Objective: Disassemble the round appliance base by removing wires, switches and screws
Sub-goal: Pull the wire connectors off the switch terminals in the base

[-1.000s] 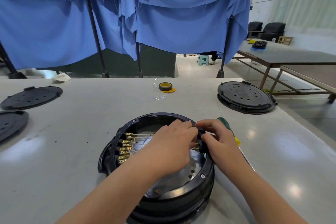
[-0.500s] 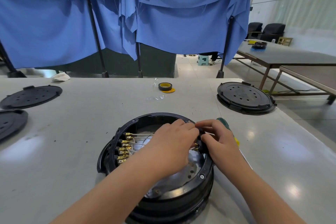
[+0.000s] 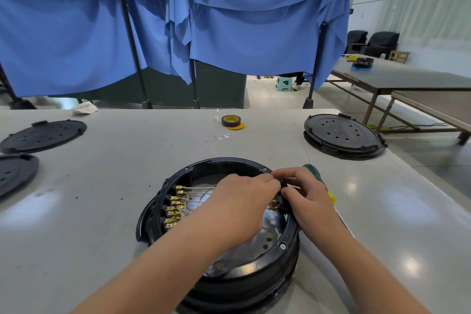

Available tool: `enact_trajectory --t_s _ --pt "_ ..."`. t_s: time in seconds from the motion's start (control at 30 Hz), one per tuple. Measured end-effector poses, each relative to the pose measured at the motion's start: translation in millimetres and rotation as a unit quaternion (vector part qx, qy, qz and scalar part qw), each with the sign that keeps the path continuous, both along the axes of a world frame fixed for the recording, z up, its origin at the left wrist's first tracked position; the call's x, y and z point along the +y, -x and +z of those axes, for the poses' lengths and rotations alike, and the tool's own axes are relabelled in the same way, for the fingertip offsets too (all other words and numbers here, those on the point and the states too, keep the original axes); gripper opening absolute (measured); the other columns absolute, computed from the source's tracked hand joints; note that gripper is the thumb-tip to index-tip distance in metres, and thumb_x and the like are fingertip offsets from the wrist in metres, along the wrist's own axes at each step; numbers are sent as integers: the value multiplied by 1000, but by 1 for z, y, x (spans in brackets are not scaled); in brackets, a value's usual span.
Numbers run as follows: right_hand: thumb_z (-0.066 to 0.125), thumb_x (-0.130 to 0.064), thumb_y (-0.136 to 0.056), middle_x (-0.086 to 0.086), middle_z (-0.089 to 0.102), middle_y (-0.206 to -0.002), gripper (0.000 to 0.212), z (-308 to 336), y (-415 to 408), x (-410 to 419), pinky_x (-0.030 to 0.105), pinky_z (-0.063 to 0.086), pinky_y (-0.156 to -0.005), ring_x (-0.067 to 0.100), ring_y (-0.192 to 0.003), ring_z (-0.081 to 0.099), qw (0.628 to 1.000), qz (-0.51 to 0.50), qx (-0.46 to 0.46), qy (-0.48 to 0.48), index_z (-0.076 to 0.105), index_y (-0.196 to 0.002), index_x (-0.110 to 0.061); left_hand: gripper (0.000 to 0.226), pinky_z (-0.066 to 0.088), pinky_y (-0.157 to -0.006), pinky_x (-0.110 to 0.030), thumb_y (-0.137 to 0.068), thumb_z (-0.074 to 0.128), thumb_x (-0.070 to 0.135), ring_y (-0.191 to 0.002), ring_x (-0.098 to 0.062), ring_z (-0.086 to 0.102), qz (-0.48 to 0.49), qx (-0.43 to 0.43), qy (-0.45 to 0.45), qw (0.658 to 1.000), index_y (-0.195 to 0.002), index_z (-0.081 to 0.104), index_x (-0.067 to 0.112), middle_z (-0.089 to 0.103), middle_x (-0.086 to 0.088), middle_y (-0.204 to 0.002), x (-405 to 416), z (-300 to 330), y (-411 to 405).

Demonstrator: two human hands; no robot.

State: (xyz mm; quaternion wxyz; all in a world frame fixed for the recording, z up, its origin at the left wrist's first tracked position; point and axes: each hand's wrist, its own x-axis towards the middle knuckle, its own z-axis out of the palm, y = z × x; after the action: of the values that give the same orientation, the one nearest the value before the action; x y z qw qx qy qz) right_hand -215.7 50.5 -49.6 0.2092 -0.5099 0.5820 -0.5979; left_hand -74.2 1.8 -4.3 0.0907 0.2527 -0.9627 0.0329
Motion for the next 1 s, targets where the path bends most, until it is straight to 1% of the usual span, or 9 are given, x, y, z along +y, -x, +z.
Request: enact_trajectory --t_s 0.07,0.2,0.27,0.33,0.5,0.6,0.77,0.83,1.0 --pt "46 15 -81 8 65 -103 43 0 -1 0 22 51 -82 10 -98 64 1000 1 -5 -1 66 -92 -21 22 42 -70 -33 -86 52 11 -89 -22 58 10 8 -27 1000 -105 48 21 53 3 -106 1 2 -1" --pt "47 14 -82 4 64 -103 41 0 -2 0 13 48 -77 4 -98 62 1000 -3 0 -13 65 -92 -22 9 46 -75 -38 -90 52 19 -91 -24 57 42 -28 -65 997 -96 48 23 50 4 -101 2 2 -12" --pt "47 14 -82 3 63 -103 41 2 -2 0 11 47 -78 3 -99 61 1000 -4 7 -13 65 -91 -22 1 46 -76 -38 -96 46 24 -89 -22 56 37 2 -58 998 -95 46 23 50 4 -98 1 2 -15" --pt "47 15 -82 4 62 -103 40 3 -2 0 12 47 -80 3 -98 61 1000 -4 10 -13 66 -92 -20 8 46 -78 -39 -99 42 27 -90 -21 55 32 38 -62 997 -97 46 21 52 3 -99 1 2 -14" --pt "47 13 -83 0 62 -102 42 4 -3 2 10 46 -79 -1 -95 61 1000 -4 14 -14 66 -88 -24 11 48 -82 -37 -95 49 30 -88 -12 59 47 154 -147 976 -91 58 23 63 8 -91 -5 7 -16" --pt "48 13 -83 -2 63 -102 41 3 -3 2 17 48 -81 3 -96 62 1000 -6 15 -10 67 -87 -23 10 50 -76 -35 -92 55 29 -76 -8 61 48 208 -210 954 -85 62 25 66 8 -77 -9 9 -16" --pt "62 3 -82 -5 68 -91 25 11 -4 9 30 49 -90 13 -96 64 998 -13 63 27 69 -84 -21 10 50 -71 -22 -89 62 26 -70 -3 62 43 238 -264 934 -88 71 22 68 10 -71 -14 12 -12" --pt "68 -4 -83 -4 70 -86 18 16 -4 14 28 50 -86 13 -92 66 997 2 66 36 69 -82 -21 10 49 -66 -16 -88 64 26 -67 -1 62 36 249 -283 926 -88 73 21 69 9 -69 -15 15 -11" --pt "70 -6 -84 -3 72 -73 11 26 1 19 10 47 -54 5 -70 68 999 43 32 0 70 -78 -15 14 43 -58 -6 -89 63 25 -62 4 61 27 249 -308 918 -87 75 18 71 6 -69 -16 15 -9"
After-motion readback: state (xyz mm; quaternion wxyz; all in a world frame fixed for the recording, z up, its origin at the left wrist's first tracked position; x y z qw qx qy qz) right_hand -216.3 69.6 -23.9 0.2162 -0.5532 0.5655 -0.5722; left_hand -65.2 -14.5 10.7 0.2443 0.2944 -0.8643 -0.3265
